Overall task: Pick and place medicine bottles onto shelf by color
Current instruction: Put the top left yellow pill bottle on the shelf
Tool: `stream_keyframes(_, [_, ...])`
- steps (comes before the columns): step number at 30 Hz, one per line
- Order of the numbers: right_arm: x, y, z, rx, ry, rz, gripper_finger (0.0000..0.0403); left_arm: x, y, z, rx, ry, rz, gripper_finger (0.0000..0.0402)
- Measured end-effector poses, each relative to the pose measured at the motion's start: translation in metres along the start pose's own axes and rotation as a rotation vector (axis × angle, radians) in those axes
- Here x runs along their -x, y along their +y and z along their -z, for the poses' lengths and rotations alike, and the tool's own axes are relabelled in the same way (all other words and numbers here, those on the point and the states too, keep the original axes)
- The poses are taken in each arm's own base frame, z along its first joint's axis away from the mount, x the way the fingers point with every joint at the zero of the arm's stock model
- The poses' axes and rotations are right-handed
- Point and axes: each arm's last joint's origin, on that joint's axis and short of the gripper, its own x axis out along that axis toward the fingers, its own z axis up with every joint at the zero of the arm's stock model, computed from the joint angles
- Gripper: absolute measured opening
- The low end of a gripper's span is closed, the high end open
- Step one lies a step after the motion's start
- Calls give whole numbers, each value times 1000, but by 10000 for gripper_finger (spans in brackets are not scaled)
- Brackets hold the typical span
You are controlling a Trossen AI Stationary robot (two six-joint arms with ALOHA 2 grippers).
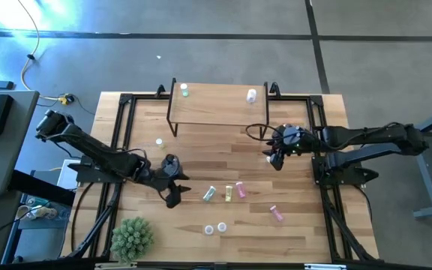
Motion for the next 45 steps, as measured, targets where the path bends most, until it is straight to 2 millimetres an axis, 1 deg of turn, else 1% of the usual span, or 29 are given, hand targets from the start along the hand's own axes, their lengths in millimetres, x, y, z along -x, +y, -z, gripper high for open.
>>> stream_keyframes(6, [2, 9, -3, 17, -63, -26, 188, 21, 3, 10, 30, 44, -51, 197])
stream_keyframes(9, [2, 12, -4, 30, -88, -38, 188, 30, 11, 9, 66, 0, -140, 197])
stream_keyframes(12, [3, 13, -6, 46, -106, -47, 188, 38, 23, 9, 133, -44, -258, 197])
stream_keyframes(15, [3, 13, -6, 51, -108, -46, 188, 46, 39, 13, 226, -39, -397, 197])
stream_keyframes(19, [3, 13, -6, 53, -109, -45, 188, 51, 61, 16, 379, -20, -570, 197])
stream_keyframes(22, [3, 13, -6, 53, -111, -45, 188, 51, 72, 14, 438, -9, -644, 197])
stream_keyframes(32, [3, 13, -6, 50, -111, -46, 188, 41, 96, 4, 537, -14, -770, 197])
stream_keyframes(40, [3, 14, -6, 50, -113, -47, 188, 21, 112, 4, 604, 41, -889, 197])
stream_keyframes(45, [3, 14, -6, 52, -113, -48, 188, 10, 116, 5, 610, 64, -926, 197])
